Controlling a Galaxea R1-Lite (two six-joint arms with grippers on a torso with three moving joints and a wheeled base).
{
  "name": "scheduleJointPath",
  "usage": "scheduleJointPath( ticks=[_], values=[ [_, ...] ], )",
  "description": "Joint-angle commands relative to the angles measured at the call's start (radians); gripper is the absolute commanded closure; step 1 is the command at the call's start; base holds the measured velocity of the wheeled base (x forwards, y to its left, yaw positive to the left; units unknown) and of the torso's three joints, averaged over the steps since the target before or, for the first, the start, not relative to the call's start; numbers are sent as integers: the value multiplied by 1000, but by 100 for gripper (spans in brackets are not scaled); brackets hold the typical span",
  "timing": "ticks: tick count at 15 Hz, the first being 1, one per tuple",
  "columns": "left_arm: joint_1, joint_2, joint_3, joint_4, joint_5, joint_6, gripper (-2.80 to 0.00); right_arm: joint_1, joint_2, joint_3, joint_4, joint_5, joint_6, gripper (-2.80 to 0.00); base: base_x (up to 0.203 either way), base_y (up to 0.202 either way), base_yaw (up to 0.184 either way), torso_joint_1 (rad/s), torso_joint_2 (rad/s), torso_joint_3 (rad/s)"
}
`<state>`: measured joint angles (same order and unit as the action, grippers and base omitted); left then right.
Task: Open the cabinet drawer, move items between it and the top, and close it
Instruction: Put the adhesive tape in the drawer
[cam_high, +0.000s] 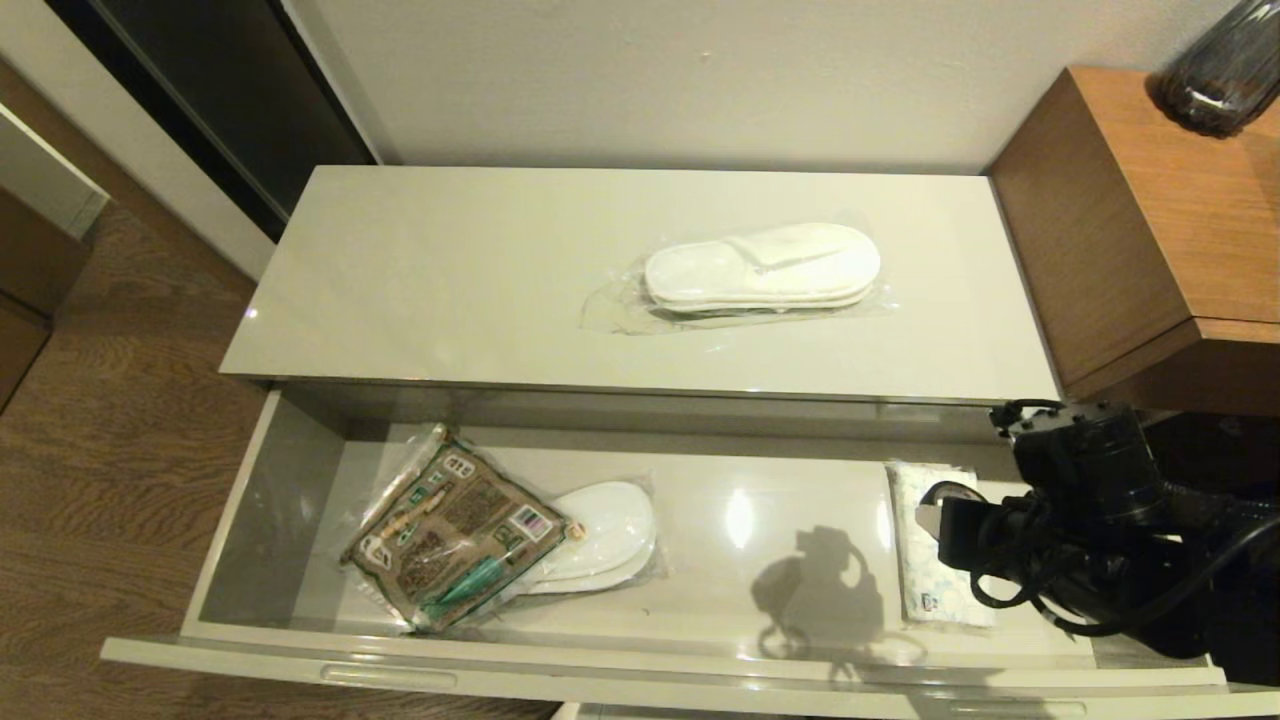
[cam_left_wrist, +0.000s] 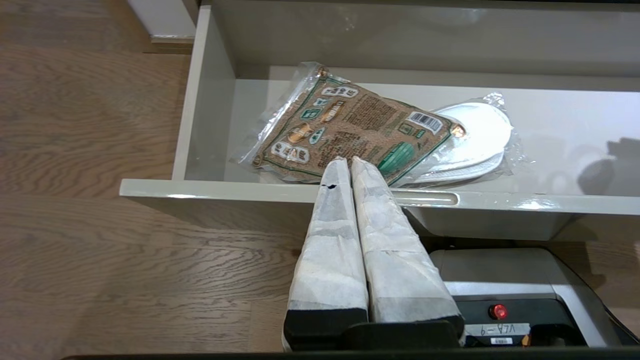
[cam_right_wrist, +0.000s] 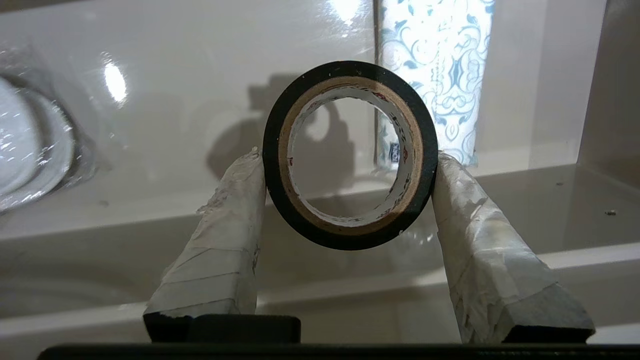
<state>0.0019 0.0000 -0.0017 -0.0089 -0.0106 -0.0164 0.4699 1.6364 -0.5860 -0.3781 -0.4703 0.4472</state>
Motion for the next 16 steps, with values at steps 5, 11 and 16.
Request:
scheduleJointPath(
  ticks=[5, 11, 16],
  values=[
    [1, 2, 0, 0, 0, 0, 0, 93, 266, 77, -321, -152, -10, 0, 0, 0, 0, 0, 0, 0],
    [0, 2, 0, 0, 0, 0, 0, 71, 524, 50, -560, -154, -41, 0, 0, 0, 0, 0, 0, 0],
    [1, 2, 0, 0, 0, 0, 0, 2, 570, -62, -551, -151, -98, 0, 0, 0, 0, 0, 0, 0]
  ],
)
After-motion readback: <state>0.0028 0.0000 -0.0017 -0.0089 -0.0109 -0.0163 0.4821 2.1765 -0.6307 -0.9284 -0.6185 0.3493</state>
